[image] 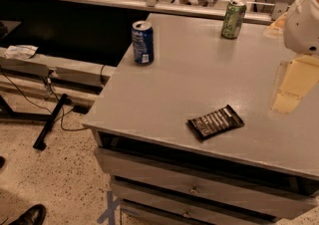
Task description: Move green can near rxbar chocolate
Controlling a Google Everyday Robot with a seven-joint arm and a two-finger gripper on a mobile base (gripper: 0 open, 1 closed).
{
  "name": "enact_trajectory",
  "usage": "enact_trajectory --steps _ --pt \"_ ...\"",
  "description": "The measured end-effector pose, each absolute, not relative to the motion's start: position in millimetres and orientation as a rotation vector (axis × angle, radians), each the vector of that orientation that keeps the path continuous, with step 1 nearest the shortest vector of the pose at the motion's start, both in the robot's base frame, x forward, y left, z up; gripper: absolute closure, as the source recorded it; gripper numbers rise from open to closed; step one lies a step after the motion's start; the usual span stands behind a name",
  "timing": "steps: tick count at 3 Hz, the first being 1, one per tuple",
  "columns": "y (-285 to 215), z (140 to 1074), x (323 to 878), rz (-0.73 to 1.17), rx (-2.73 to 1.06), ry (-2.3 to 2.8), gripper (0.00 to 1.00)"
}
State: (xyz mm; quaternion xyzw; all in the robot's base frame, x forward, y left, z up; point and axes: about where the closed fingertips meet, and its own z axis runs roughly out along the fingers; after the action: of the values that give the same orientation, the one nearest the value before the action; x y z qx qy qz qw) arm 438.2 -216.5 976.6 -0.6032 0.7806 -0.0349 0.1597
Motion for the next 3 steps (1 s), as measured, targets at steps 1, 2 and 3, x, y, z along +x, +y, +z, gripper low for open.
enact_trajectory --steps 1,2,3 --pt "-217 977 438 -0.099 -1.723 2.231 0.00" --pt "-221 973 451 -0.060 -1.666 2.229 0.00" --pt "-244 962 512 0.008 -1.471 2.200 0.00"
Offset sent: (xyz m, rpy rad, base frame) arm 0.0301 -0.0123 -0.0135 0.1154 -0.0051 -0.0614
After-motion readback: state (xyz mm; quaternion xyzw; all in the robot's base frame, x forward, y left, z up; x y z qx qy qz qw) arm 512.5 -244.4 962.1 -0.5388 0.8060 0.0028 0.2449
